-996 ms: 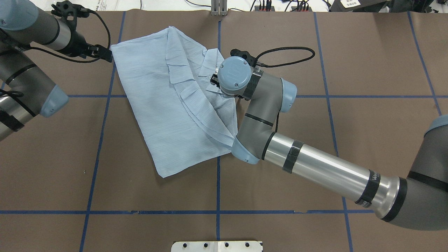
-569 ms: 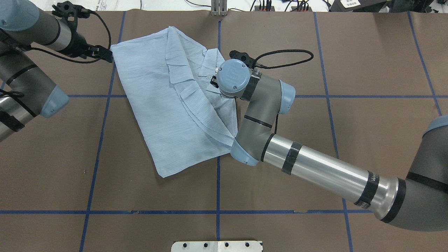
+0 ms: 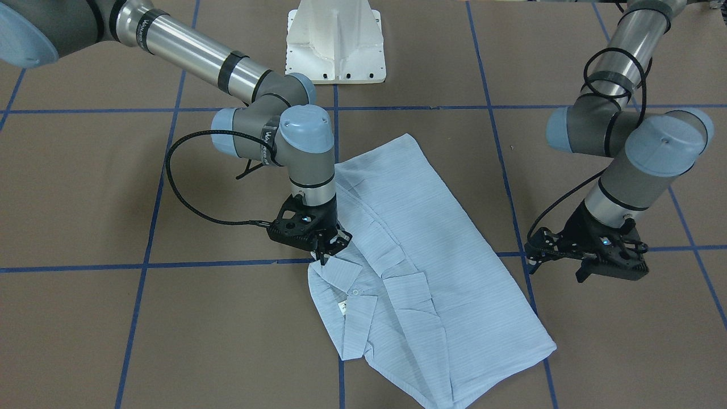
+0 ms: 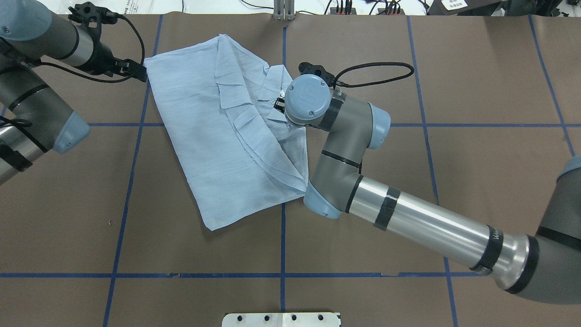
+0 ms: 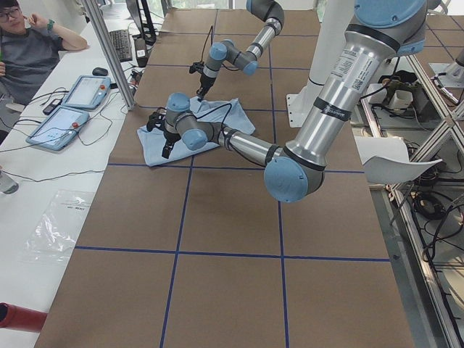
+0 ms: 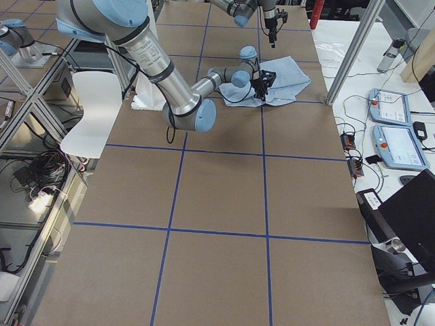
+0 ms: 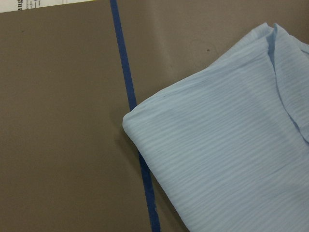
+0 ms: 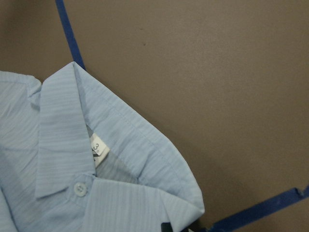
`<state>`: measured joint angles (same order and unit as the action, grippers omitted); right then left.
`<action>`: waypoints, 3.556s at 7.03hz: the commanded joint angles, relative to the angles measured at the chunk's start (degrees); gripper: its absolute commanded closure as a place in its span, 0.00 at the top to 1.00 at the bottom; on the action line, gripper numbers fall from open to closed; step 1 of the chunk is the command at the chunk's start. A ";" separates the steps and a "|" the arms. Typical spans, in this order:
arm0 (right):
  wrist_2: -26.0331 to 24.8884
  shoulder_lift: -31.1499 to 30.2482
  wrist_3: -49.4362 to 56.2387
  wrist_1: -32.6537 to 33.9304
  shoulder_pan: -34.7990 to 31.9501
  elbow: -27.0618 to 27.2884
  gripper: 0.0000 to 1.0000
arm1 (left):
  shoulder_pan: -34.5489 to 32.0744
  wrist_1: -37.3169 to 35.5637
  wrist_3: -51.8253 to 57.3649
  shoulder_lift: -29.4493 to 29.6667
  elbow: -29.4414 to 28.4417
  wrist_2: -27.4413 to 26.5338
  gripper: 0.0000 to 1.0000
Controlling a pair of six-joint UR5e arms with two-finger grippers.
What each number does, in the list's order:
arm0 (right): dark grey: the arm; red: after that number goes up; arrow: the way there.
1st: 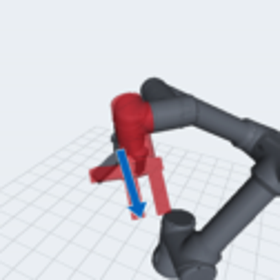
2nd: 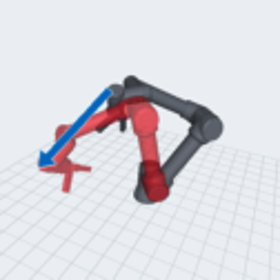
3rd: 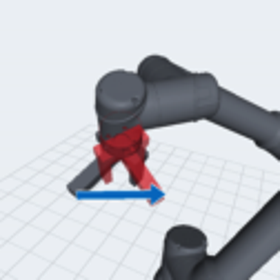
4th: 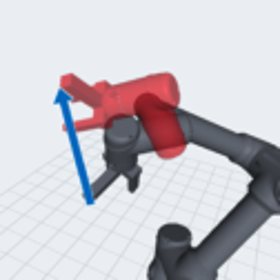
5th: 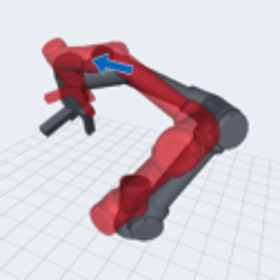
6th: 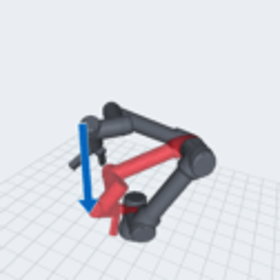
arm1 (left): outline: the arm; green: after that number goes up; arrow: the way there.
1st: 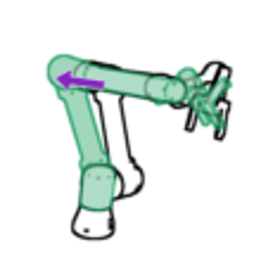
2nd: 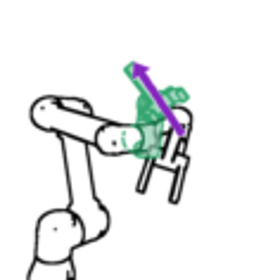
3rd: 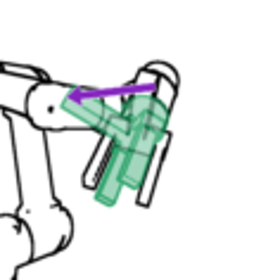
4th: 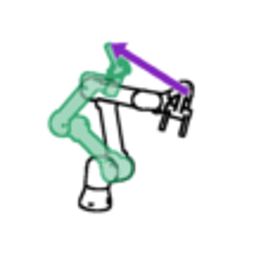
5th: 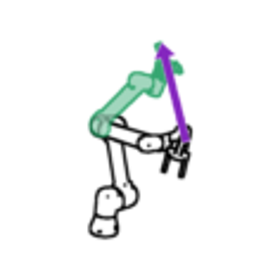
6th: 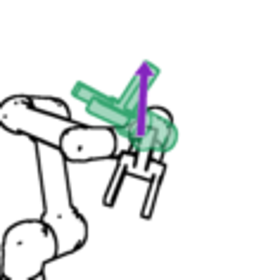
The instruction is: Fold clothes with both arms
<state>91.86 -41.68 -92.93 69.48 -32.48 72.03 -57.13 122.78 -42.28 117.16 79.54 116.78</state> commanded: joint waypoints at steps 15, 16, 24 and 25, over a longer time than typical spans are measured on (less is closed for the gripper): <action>8.35 -8.53 35.94 29.70 6.35 28.43 1.00 | 0.44 0.00 0.09 -2.37 3.08 2.76 1.00; 4.42 -8.42 40.68 31.66 9.25 28.26 1.00 | 0.44 0.09 0.09 -2.37 3.08 2.76 1.00; -2.03 -8.60 49.51 38.98 16.22 27.11 1.00 | 0.44 0.00 0.09 -2.46 3.25 2.76 1.00; -3.43 -8.68 50.04 38.97 16.83 27.03 0.98 | 0.44 0.00 0.09 -2.46 3.34 2.76 1.00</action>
<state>89.57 -50.27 -43.32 108.54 -16.29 99.26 -56.69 122.78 -42.19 114.70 82.80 119.53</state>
